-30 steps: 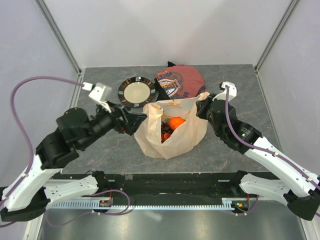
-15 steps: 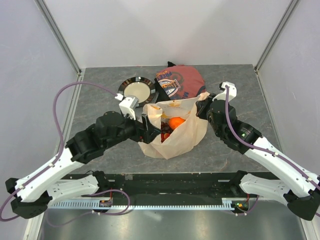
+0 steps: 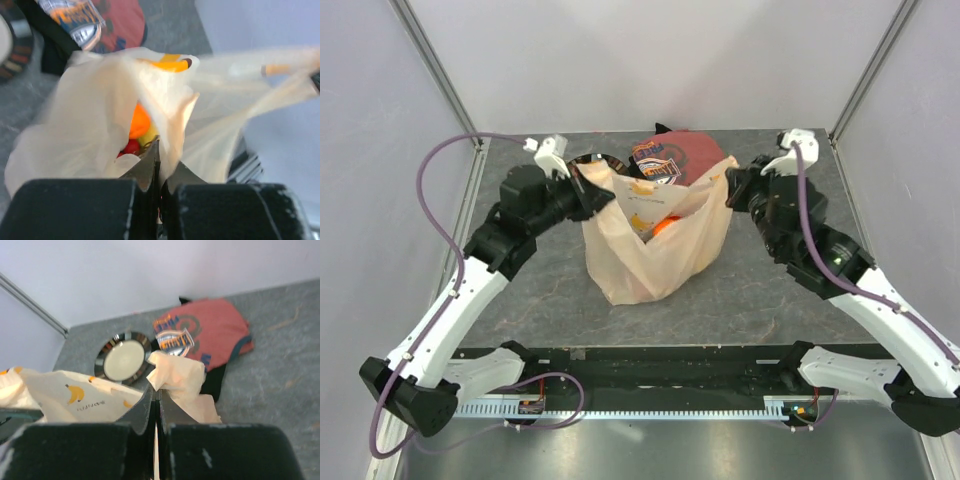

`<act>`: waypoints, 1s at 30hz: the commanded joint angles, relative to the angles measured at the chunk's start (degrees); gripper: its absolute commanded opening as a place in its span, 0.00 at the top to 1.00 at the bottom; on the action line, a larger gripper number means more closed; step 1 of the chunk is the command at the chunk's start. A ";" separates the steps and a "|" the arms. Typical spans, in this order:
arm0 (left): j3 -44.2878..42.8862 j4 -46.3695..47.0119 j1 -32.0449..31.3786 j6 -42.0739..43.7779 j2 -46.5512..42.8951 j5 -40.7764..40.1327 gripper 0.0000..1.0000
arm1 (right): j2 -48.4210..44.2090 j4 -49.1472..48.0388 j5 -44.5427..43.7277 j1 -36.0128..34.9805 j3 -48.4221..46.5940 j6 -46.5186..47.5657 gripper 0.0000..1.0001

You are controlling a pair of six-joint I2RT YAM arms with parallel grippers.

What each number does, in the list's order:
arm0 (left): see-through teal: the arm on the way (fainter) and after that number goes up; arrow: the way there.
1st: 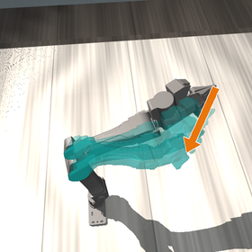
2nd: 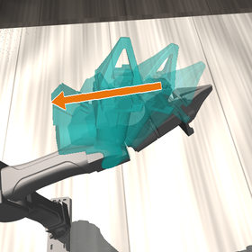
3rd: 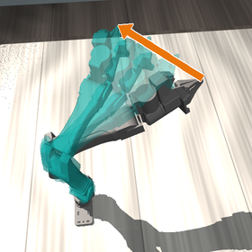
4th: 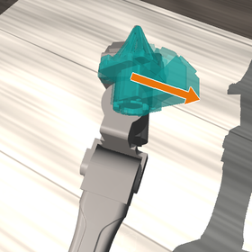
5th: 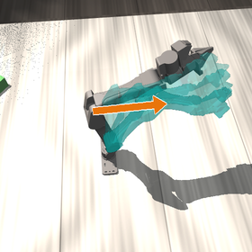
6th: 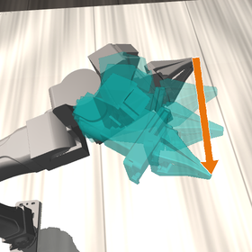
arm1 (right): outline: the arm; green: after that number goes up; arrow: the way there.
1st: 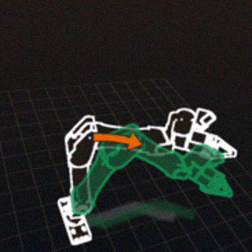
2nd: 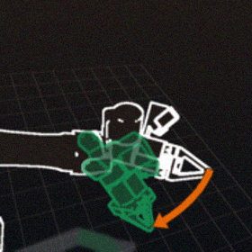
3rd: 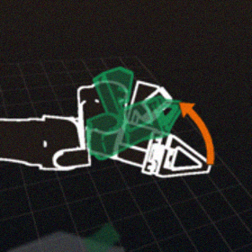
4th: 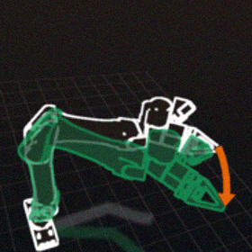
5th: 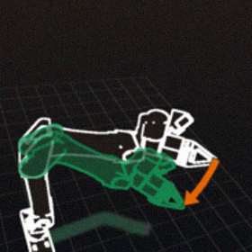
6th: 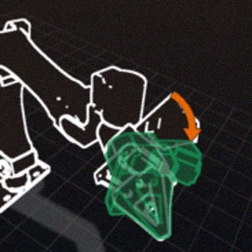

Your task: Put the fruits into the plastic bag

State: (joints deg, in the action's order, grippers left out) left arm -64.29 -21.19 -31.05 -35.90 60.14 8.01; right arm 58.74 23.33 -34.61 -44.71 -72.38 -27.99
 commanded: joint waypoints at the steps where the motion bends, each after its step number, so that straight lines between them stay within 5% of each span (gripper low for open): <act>1: -8.30 5.63 5.37 -1.20 1.91 8.95 0.98 | 0.76 -1.97 -4.32 0.24 -9.97 8.82 1.00; 20: -6.28 3.79 11.45 6.98 6.31 19.06 0.94 | -1.35 -0.57 -8.01 0.24 2.24 2.41 1.00; 23: -6.72 3.87 11.54 6.90 5.87 19.67 0.62 | -1.70 -0.22 -7.93 0.24 2.33 1.97 0.87; 24: -7.07 3.88 11.54 7.16 5.69 19.85 0.47 | -1.96 -0.30 -7.67 0.24 2.24 2.49 0.74; 26: -7.42 4.05 11.45 7.68 4.64 19.15 0.37 | -2.57 -0.83 -6.44 0.24 2.07 3.64 0.54; 30: -7.69 3.35 11.97 9.79 1.84 14.15 0.06 | -6.26 -4.69 -4.68 0.24 4.25 7.50 0.34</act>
State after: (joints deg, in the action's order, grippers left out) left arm -70.48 -18.39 -19.73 -29.43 66.11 25.50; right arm 56.77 23.05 -40.32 -44.71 -69.97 -23.88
